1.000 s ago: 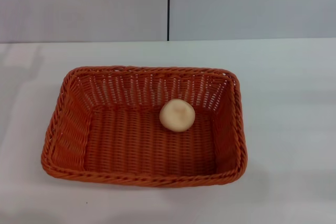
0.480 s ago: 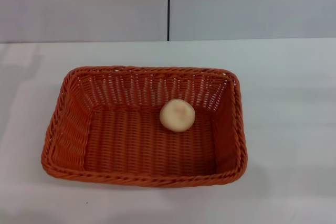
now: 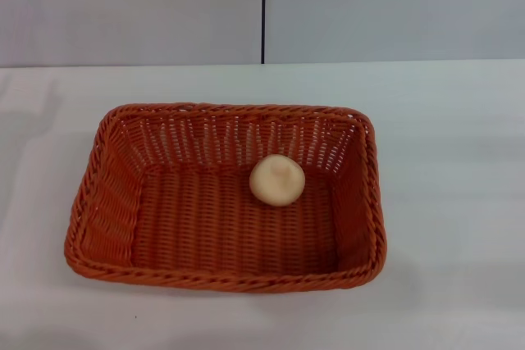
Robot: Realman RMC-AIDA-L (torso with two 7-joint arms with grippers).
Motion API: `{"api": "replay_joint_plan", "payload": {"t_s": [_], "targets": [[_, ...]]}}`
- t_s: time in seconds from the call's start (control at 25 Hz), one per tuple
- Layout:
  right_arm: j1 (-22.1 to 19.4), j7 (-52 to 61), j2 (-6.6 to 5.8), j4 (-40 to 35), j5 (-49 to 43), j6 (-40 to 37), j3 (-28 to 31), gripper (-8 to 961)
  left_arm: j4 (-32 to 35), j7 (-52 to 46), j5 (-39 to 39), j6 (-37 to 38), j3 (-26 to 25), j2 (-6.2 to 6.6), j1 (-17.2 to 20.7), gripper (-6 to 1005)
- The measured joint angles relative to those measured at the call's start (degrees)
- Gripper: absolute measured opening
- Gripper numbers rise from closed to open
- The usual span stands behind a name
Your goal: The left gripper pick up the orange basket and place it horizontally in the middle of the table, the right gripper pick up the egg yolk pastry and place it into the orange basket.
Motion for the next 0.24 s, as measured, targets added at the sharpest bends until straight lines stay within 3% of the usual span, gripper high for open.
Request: {"api": "replay_joint_plan", "payload": {"t_s": [0.24], "targets": [[0.01,0.0,-0.08,-0.39,0.0,-0.47,0.04,585,-0.28,0.21,-0.08,1.38,-0.64,-0.02,-0.65,758]]}}
